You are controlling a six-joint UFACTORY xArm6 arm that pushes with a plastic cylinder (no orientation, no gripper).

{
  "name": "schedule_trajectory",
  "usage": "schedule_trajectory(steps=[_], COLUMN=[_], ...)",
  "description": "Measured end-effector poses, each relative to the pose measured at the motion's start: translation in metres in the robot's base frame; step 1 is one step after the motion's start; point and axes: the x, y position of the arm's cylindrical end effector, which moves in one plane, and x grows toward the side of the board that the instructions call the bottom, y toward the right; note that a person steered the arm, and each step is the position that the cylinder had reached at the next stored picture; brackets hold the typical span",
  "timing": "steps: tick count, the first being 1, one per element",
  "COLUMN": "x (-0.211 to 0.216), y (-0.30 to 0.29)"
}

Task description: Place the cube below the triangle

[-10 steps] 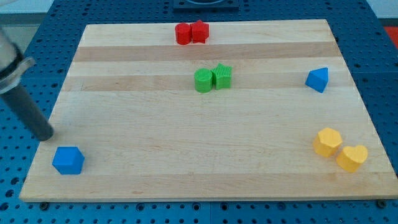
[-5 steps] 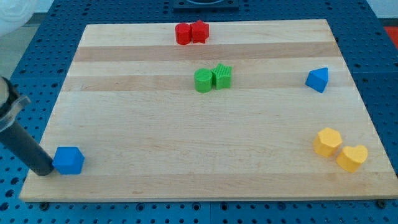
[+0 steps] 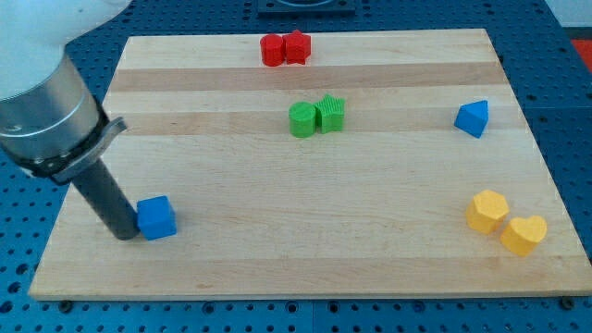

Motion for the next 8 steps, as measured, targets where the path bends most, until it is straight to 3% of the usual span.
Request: schedule_trajectory(steps=[8], x=[-0.075], y=[0.199])
